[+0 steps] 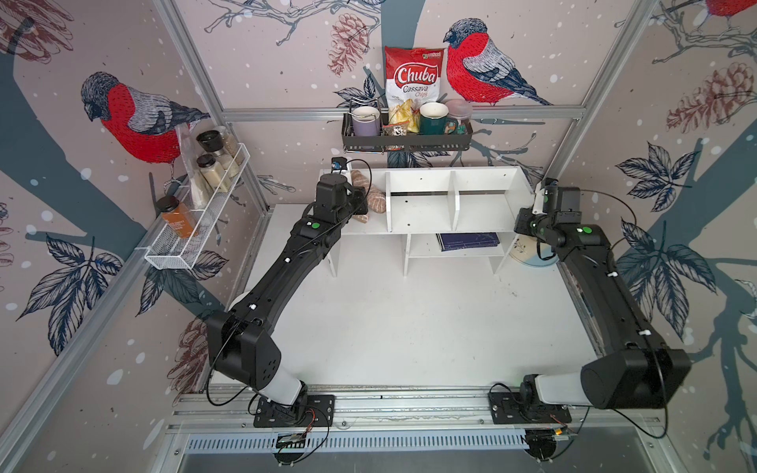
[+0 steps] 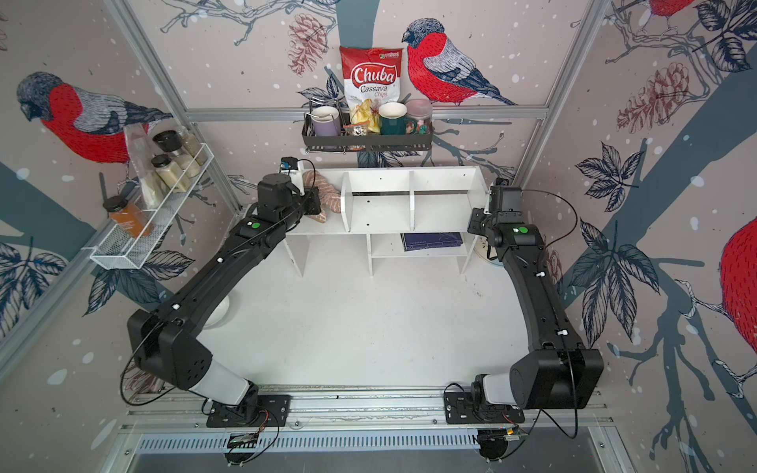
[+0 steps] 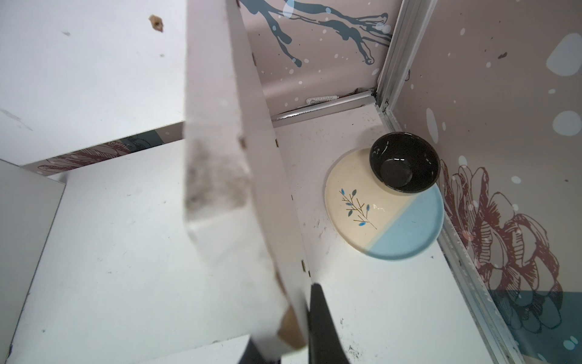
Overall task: Wipe the bookshelf clean with a cloth
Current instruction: Wipe the dust from the shelf.
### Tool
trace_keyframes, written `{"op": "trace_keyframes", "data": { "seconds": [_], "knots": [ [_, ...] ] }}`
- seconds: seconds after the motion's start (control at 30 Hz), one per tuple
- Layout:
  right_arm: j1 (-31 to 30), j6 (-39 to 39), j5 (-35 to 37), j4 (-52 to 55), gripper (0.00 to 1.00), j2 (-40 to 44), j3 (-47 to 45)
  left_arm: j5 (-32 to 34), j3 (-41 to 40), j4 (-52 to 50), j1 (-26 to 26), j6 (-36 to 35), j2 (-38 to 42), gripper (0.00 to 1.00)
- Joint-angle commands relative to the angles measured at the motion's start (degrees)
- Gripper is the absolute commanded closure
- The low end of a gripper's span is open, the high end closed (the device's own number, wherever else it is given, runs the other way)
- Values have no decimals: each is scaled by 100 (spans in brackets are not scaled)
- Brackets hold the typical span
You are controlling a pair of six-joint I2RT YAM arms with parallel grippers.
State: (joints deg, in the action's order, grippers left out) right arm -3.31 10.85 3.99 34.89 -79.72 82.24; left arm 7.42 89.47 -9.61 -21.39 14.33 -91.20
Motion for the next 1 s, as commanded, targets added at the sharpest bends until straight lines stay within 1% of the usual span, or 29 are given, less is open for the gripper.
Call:
{"op": "trace_keyframes", "data": {
  "seconds": [0.0,0.07,0.1,0.13,0.2,0.27,0.37,0.43,0.53,0.67,0.73,0.83,0.97],
  "knots": [
    [7,640,-520,-114,100,-14,-37,427,255,108,3,-51,-151,100],
    [6,642,-539,-123,100,7,-49,110,272,182,-7,-47,-164,100],
    [6,645,-546,-119,100,17,-43,123,227,214,-20,-85,-107,100],
    [6,642,-555,-108,100,18,-38,292,134,244,-27,-133,-18,100],
    [2,652,-563,-97,100,25,-26,954,-22,193,-23,-226,163,100],
    [-2,674,-562,-85,100,35,-12,1535,-103,-61,-18,-356,290,100],
    [-1,742,-472,-26,100,36,22,1789,-321,-403,-24,-598,433,100],
    [1,776,-408,6,100,64,14,1678,-545,-553,-34,-603,557,100],
    [3,826,-344,-29,100,162,-93,1265,-944,-564,-105,-517,722,100],
    [4,872,-330,-115,100,278,-276,999,-1443,-453,-439,-326,846,100],
    [-2,883,-361,-155,100,281,-324,967,-1522,-367,-612,-302,807,100],
    [-3,863,-392,-167,100,236,-319,957,-1240,-387,-656,-169,590,100],
    [-3,832,-447,-158,100,227,-258,1034,-420,-484,-648,-159,210,100]
  ]
}}
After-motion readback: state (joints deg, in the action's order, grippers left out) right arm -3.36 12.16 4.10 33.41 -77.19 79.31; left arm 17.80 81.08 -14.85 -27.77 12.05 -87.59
